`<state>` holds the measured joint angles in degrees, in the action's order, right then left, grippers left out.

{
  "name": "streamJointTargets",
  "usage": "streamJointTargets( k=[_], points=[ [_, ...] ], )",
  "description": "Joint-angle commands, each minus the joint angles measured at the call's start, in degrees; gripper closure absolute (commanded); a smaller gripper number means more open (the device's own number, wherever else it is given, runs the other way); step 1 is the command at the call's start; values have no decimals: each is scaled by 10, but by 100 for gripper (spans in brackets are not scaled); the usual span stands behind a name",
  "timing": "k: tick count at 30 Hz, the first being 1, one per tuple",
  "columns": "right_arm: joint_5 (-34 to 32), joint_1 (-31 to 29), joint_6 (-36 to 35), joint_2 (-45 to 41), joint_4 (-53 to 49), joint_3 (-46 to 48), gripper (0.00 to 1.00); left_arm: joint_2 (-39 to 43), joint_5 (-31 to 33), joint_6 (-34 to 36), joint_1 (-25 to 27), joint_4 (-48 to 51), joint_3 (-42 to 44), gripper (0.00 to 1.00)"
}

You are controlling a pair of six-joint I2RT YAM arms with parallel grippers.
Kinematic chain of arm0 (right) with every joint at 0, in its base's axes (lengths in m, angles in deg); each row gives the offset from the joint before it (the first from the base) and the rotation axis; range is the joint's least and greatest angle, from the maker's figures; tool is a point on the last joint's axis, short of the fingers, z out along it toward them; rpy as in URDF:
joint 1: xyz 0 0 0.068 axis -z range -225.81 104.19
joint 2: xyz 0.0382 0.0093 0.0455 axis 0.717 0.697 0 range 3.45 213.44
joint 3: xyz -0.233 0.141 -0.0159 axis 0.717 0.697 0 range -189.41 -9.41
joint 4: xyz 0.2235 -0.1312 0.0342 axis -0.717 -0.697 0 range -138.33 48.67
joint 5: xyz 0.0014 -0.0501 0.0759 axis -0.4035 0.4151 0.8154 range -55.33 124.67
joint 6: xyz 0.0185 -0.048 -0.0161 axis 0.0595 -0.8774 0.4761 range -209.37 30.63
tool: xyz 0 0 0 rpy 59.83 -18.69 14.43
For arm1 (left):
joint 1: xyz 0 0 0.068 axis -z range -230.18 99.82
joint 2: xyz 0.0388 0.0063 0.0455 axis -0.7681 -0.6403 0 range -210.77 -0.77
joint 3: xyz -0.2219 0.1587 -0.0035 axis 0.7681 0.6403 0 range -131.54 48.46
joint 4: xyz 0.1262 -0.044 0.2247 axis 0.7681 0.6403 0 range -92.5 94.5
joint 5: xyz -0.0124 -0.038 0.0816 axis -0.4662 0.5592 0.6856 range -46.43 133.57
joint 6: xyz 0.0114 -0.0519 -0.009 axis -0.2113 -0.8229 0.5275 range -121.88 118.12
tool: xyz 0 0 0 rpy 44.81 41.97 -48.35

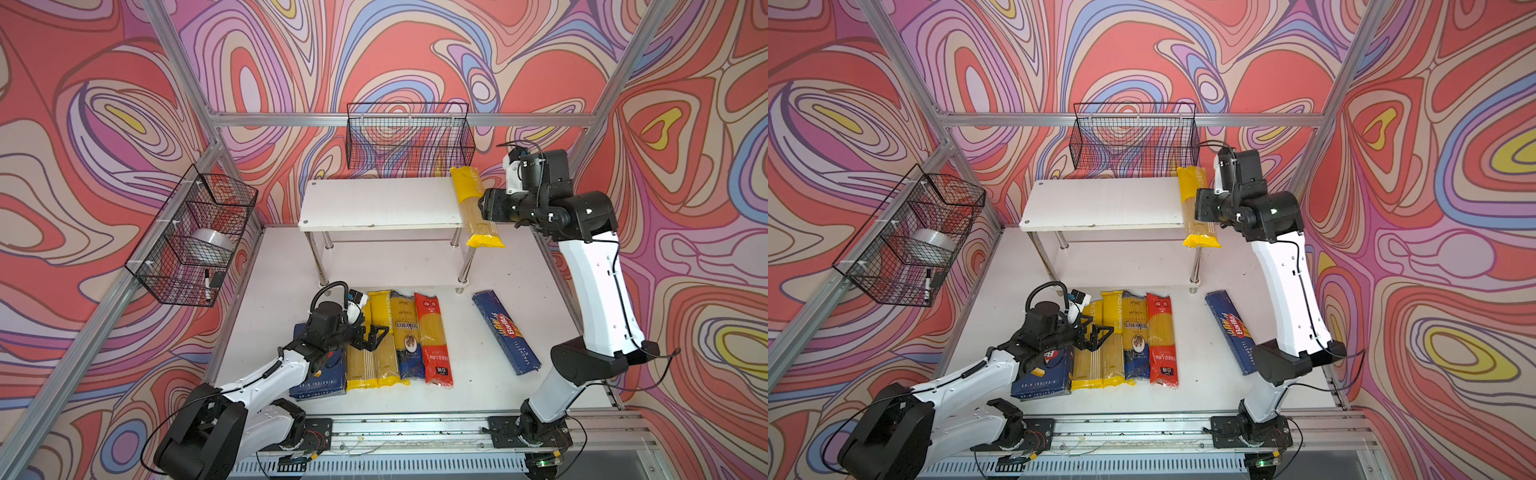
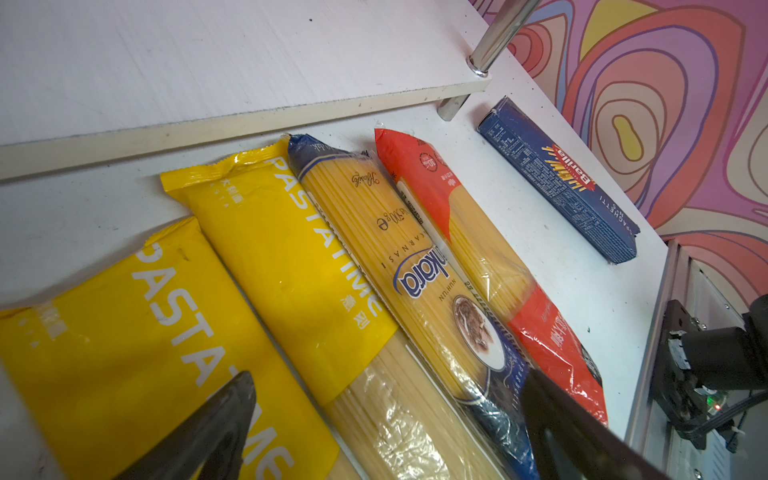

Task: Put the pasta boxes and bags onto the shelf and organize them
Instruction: 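Release the yellow bag against the shelf and pull the right gripper back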

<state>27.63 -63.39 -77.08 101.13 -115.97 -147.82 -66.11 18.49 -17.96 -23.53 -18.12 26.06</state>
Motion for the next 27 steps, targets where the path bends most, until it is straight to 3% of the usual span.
streamJointTargets(
  k=[1,8,17,27],
  points=[
    [-8,4,-9,-39,-19,11,31,7,1,10,3,7,-5,0],
    [64,4,7,-139,-42,93,31,8,0,9,3,7,-5,0],
    [209,4,30,-263,-4,288,30,10,5,9,3,7,-4,0],
    [272,4,37,-270,85,390,30,11,36,15,3,23,-6,0]
  ],
)
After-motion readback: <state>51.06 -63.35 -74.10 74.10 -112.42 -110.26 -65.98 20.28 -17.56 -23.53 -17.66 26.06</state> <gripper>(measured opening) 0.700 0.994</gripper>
